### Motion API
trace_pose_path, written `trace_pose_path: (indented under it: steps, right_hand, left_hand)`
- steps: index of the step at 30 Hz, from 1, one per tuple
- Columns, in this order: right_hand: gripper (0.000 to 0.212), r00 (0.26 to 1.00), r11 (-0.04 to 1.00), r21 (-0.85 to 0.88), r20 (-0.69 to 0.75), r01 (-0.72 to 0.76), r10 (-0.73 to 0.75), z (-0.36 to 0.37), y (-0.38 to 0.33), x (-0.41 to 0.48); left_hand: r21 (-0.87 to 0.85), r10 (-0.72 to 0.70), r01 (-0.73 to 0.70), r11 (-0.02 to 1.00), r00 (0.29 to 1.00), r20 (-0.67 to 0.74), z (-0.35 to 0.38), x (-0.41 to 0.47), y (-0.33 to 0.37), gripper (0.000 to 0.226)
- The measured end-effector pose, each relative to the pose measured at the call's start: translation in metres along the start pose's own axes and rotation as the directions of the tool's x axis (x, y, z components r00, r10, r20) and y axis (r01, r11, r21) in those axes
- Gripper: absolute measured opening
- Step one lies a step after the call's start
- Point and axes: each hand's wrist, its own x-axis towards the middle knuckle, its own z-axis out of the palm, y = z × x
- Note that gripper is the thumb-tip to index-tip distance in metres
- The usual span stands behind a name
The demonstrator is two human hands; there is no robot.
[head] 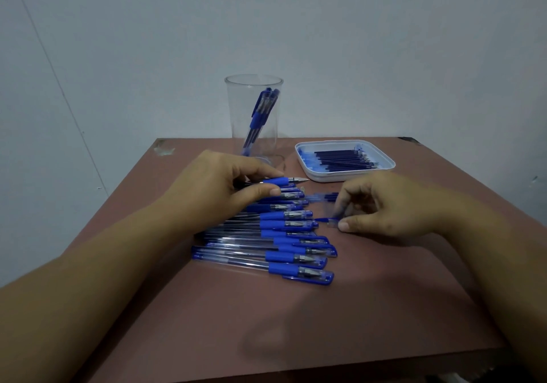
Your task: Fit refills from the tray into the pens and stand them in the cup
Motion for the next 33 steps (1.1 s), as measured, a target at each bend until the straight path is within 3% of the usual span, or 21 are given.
trace_pose_path:
  steps: [2,5,7,10,16,20,26,30,33]
  right_hand:
    - [0.013,0.987,0.994,0.036,-0.128,0.100,-0.094,0.002,-0.002,0.001]
    - [0.015,0.892,0.963,0.031,-0.387,0.266,-0.234,0.013,-0.009,0.008]
    - [0.022,0.843,0.945,0.013,-0.456,0.326,-0.285,0.022,-0.015,0.014]
    - [0.024,0.812,0.932,-0.045,-0.476,0.360,-0.337,0.031,-0.020,0.021]
    - [0.007,0.770,0.927,-0.069,-0.535,0.370,-0.347,0.034,-0.019,0.024]
    - [0.020,0.774,0.922,-0.032,-0.534,0.385,-0.341,0.034,-0.020,0.023]
    - [0.019,0.787,0.928,-0.031,-0.520,0.371,-0.332,0.034,-0.020,0.021]
    - [0.009,0.749,0.917,-0.131,-0.540,0.376,-0.384,0.036,-0.019,0.026]
    - [0.022,0.730,0.907,-0.161,-0.547,0.389,-0.410,0.034,-0.021,0.023]
  left_hand:
    - [0.016,0.021,-0.021,1.000,1.000,-0.005,0.001,0.000,0.000,0.037]
    - [0.033,0.055,-0.055,0.998,0.998,-0.014,0.004,0.000,0.001,0.043]
    - [0.041,0.074,-0.073,0.996,0.997,-0.016,0.006,0.000,0.003,0.041]
    - [0.035,0.085,-0.084,0.996,0.996,-0.019,0.007,0.000,0.006,0.037]
    - [0.038,0.046,-0.045,0.998,0.999,-0.014,0.008,-0.001,0.008,0.023]
    - [0.013,0.020,-0.020,1.000,1.000,0.010,0.009,-0.001,0.008,0.021]
    - [0.043,0.025,-0.024,0.999,0.999,-0.032,0.006,0.000,0.004,0.037]
    - [0.045,0.053,-0.052,0.998,0.998,-0.029,0.005,0.000,0.004,0.044]
    - [0.030,0.060,-0.059,0.998,0.998,-0.032,0.005,0.000,0.005,0.042]
